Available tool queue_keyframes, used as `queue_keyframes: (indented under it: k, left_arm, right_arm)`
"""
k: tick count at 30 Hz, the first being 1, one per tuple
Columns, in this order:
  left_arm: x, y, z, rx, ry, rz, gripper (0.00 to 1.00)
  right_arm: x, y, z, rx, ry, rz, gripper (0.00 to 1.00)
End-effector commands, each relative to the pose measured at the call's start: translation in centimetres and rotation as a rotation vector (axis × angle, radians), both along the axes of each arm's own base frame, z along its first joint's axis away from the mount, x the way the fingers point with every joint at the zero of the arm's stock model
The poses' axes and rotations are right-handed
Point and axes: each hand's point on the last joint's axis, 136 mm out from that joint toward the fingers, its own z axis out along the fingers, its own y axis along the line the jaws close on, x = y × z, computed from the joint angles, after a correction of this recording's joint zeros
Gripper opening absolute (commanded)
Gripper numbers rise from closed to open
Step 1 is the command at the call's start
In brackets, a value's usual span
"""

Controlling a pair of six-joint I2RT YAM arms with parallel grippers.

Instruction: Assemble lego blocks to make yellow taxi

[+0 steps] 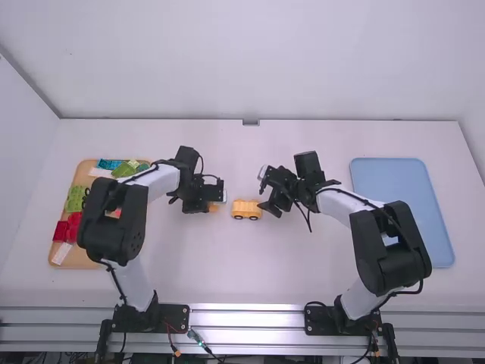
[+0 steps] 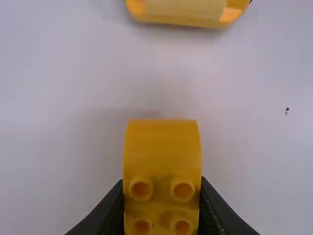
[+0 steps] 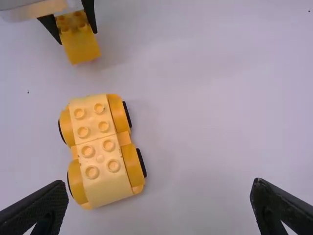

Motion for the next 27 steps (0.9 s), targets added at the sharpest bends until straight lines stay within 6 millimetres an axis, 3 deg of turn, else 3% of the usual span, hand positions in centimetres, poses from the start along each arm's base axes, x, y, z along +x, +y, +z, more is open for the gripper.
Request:
queue_keyframes:
  k: [1, 8, 11, 12, 14, 15, 23, 27]
  left_arm:
    - [0.2, 0.2, -0.2, 0.009, 0.019, 0.029, 0.07]
    - [-0.1, 0.2, -0.9, 0.015, 0.038, 0.022, 0.11]
    - [0.4, 0.2, -0.9, 0.002, 0.026, 0.043, 0.42]
    - [0.4, 0.2, -0.9, 0.002, 0.026, 0.045, 0.44]
    - [0.4, 0.1, -0.8, 0.001, 0.025, 0.043, 0.66]
    - [0.4, 0.0, -0.8, 0.001, 0.024, 0.039, 0.99]
    - [-1.1, 0.3, -0.6, 0.021, 0.100, 0.049, 0.99]
    - [-0.3, 0.3, 0.6, 0.015, 0.131, 0.178, 0.99]
  right_arm:
    - [-0.2, 0.2, 1.0, 0.022, -0.009, 0.006, 0.99]
    - [-0.5, 0.1, 0.8, 0.017, 0.007, 0.006, 0.99]
    - [-0.6, 0.2, 0.7, 0.015, 0.012, 0.008, 0.99]
    - [-0.6, 0.2, 0.7, 0.015, 0.012, 0.008, 0.99]
    - [-0.6, 0.1, 0.7, 0.015, 0.012, 0.007, 0.99]
    - [-0.6, 0.1, 0.7, 0.016, 0.012, 0.006, 0.99]
    - [-0.4, 0.2, 0.9, 0.019, 0.001, 0.008, 0.99]
    - [-0.3, 0.2, 0.9, 0.018, -0.001, 0.006, 0.99]
